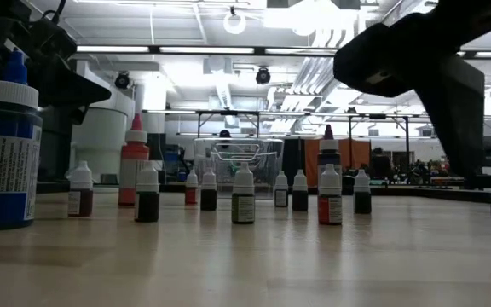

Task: Pick & Place food coloring
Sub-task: Put the small black food coloring bottle into the container

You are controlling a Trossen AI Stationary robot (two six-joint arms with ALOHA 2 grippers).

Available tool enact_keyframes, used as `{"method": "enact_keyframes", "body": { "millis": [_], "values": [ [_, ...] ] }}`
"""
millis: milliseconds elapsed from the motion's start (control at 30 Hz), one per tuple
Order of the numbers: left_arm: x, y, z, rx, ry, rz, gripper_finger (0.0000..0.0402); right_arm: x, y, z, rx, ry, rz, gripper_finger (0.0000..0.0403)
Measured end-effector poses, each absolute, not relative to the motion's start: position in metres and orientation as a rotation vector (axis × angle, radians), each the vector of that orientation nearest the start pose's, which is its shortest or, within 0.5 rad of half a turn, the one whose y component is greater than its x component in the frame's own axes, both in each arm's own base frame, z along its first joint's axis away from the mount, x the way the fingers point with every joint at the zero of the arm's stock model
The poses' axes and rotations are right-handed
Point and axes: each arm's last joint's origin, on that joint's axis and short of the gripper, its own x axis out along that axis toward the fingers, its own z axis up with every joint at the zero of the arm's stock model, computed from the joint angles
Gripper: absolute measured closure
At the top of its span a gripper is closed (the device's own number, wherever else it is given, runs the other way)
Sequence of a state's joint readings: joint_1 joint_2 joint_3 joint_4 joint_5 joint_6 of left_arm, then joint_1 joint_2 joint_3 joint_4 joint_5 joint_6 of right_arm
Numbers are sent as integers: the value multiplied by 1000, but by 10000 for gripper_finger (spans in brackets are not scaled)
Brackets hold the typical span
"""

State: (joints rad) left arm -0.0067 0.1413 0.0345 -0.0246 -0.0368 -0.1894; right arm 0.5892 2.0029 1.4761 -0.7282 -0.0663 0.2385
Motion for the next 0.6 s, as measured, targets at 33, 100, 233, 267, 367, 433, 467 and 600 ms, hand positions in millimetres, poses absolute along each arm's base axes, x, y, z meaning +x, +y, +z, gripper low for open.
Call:
{"method": "enact_keyframes", "body": {
  "millis": [33, 100, 233, 267, 367, 433, 467, 600],
  "values": [
    [105, 0, 162, -186, 128, 42, 401, 334, 225, 180, -131, 1282, 410, 203],
    [105, 0, 162, -186, 129, 42, 401, 334, 225, 179, -137, 1283, 410, 204],
    [104, 0, 162, -186, 128, 42, 401, 335, 226, 173, -145, 1297, 417, 204],
    [104, 0, 162, -186, 128, 42, 401, 336, 226, 172, -144, 1296, 418, 204],
    [104, 0, 162, -186, 128, 42, 401, 336, 226, 172, -147, 1295, 415, 204],
    [105, 0, 162, -186, 128, 42, 401, 335, 226, 172, -149, 1301, 414, 204],
    [104, 0, 162, -186, 128, 42, 401, 335, 226, 172, -150, 1304, 413, 204],
    [104, 0, 162, -186, 128, 43, 401, 335, 225, 171, -152, 1307, 408, 215]
  ]
}}
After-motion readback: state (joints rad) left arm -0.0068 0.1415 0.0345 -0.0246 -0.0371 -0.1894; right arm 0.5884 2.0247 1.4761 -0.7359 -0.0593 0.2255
